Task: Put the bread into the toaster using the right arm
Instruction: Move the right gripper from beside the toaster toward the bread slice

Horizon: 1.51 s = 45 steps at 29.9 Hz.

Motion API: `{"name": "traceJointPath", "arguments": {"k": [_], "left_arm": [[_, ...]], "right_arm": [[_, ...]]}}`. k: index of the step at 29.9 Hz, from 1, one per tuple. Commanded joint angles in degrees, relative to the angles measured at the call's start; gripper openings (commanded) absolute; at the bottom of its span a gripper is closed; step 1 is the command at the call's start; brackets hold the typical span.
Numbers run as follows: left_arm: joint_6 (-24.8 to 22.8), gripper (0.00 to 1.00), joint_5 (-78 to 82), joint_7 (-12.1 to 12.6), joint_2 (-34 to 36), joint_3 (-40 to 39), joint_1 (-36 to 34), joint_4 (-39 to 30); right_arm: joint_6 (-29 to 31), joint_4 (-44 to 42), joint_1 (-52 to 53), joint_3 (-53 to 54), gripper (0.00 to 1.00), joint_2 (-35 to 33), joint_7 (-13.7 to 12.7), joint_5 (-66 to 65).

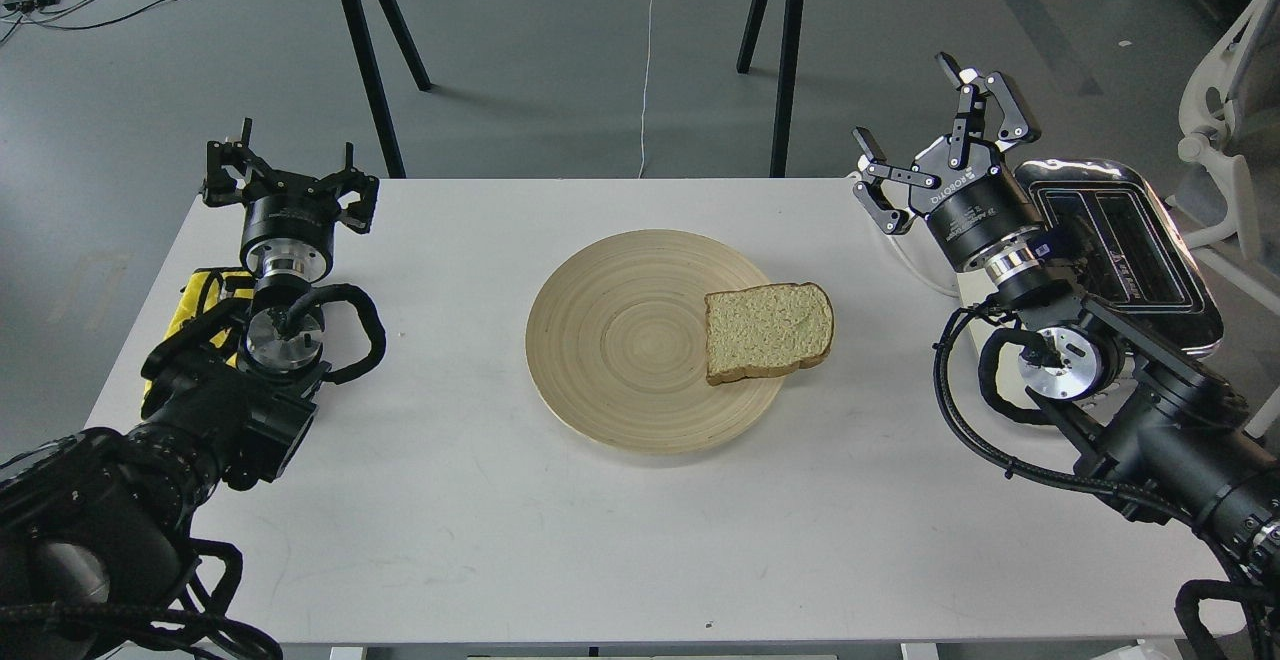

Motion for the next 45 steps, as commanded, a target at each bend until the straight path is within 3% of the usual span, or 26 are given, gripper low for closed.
{"name": "traceJointPath", "arguments": {"k": [1, 23, 29, 39, 45], "left_arm": [[0.0, 1.0, 0.0, 0.04, 0.0, 0.01, 0.0, 0.0], [0.0, 1.0, 0.0, -0.05, -0.08, -0.07, 0.09, -0.26], [0.0, 1.0, 0.0, -0.05, -0.08, -0.07, 0.09, -0.26], [0.0, 1.0, 0.0, -0.05, -0.08, -0.07, 0.0, -0.26], [0.0, 1.0, 0.0, -0.05, -0.08, -0.07, 0.09, -0.26]], "right_arm": [[-0.01, 0.0, 0.16, -0.04, 0.98, -0.27, 0.0, 0.0], [-3.61, 0.26, 5.26, -0.66, 0.98, -1.5, -0.17, -6.93], [-7.47, 0.61, 7.46, -0.92, 0.98, -1.85, -0.35, -20.01], [-20.38, 4.47, 8.86, -3.99, 0.98, -6.15, -0.44, -52.44], [-27.86, 4.83, 9.74, -12.77, 0.99, -6.51, -2.72, -62.05]]}}
